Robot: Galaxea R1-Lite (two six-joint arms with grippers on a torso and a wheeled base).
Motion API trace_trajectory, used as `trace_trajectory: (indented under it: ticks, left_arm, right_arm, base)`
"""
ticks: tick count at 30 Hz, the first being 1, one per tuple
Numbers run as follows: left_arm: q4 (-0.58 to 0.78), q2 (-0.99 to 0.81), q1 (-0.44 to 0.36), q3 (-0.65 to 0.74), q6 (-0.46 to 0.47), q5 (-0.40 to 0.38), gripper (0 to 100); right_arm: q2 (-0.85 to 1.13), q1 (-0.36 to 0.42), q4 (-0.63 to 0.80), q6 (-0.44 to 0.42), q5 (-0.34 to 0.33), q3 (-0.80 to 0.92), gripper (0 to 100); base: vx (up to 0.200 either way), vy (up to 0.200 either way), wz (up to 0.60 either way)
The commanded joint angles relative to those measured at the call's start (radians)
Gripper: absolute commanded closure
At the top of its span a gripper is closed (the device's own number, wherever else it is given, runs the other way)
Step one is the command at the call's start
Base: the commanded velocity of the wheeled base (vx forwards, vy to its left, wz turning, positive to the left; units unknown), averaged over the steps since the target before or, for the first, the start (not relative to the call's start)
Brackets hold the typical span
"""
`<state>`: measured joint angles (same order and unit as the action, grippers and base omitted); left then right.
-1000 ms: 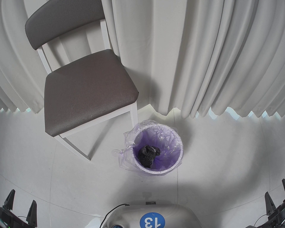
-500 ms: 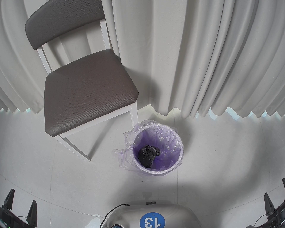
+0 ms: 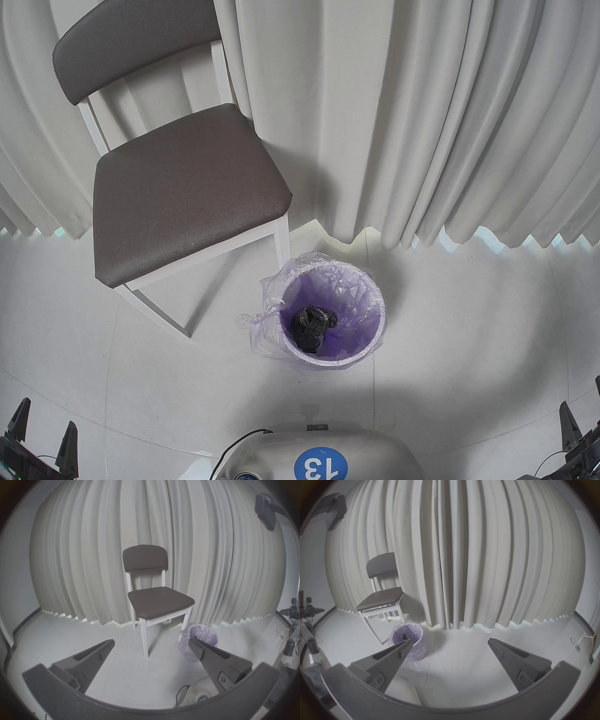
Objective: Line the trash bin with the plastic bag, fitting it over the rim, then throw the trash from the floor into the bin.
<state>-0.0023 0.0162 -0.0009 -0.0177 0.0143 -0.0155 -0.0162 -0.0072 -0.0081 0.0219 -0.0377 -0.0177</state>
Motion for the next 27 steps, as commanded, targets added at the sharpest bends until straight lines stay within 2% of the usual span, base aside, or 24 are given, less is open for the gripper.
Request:
trace_trajectory:
  ticks: [1, 27]
  left_arm:
    - [0.001, -0.016, -0.001, 0.018, 0.001, 0.0, 0]
    - [0.001, -0.016, -0.001, 0.018, 0.001, -0.001, 0]
  right_arm:
    - [0.016, 0.0, 0.0, 0.004, -0.013, 0.018, 0]
    - [0.016, 0.001, 0.0, -0.016, -0.019, 0.018, 0]
  base:
    - [0.0, 0.0, 0.0]
    - [0.0, 0.0, 0.0]
